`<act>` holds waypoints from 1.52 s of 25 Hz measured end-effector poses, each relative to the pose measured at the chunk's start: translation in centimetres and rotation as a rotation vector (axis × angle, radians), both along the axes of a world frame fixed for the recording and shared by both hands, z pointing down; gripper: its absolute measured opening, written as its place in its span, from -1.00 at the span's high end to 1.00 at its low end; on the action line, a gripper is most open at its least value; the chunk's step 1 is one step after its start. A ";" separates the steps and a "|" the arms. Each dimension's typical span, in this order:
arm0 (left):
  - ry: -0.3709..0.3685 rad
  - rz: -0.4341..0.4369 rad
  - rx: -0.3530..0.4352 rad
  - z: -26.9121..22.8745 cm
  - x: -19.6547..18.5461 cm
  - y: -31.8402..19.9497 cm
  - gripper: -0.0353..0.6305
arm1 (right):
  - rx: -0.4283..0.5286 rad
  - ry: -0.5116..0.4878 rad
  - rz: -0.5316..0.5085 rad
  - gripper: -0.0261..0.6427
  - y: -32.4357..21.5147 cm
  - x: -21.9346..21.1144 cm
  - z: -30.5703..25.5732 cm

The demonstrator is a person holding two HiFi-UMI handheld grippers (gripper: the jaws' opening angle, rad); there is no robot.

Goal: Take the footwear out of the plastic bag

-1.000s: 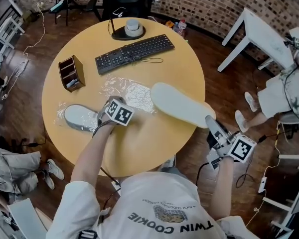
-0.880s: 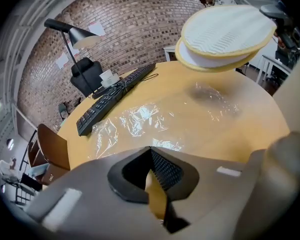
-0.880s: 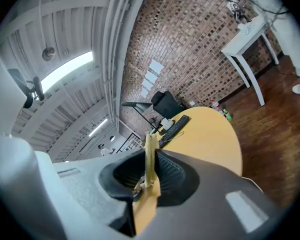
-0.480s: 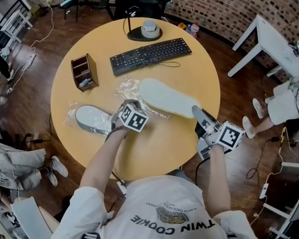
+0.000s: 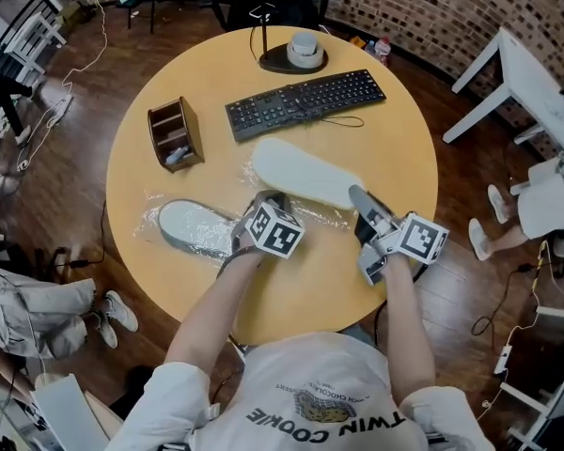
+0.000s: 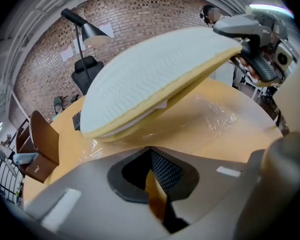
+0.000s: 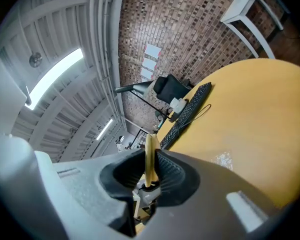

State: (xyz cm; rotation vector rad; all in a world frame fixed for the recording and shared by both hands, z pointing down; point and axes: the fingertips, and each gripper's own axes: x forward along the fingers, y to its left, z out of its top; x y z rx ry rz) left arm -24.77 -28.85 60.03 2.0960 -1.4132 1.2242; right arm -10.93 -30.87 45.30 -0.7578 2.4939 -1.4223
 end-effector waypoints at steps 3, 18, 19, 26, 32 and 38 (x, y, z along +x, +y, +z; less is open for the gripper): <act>0.011 0.003 0.008 0.1 0.0 -0.1 0.88 | -0.030 -0.009 0.011 0.75 -0.7 -1.2 1.9; 0.067 0.008 0.022 0.0 -0.2 -0.1 0.88 | -0.204 0.341 0.109 0.73 -0.2 0.2 10.7; 0.071 0.008 0.023 -0.1 -0.2 -0.1 0.88 | -0.185 0.380 0.106 0.72 -0.2 0.2 10.8; 0.083 0.008 0.017 -0.1 -0.3 0.0 0.88 | -0.041 0.667 0.069 0.61 -0.1 0.1 11.3; 0.060 0.013 0.040 -1.1 0.1 1.1 0.88 | 0.060 0.858 0.016 0.54 0.5 0.1 11.8; 0.097 -0.046 0.113 -4.2 1.1 2.7 0.88 | 0.121 0.941 0.013 0.48 0.3 0.5 12.0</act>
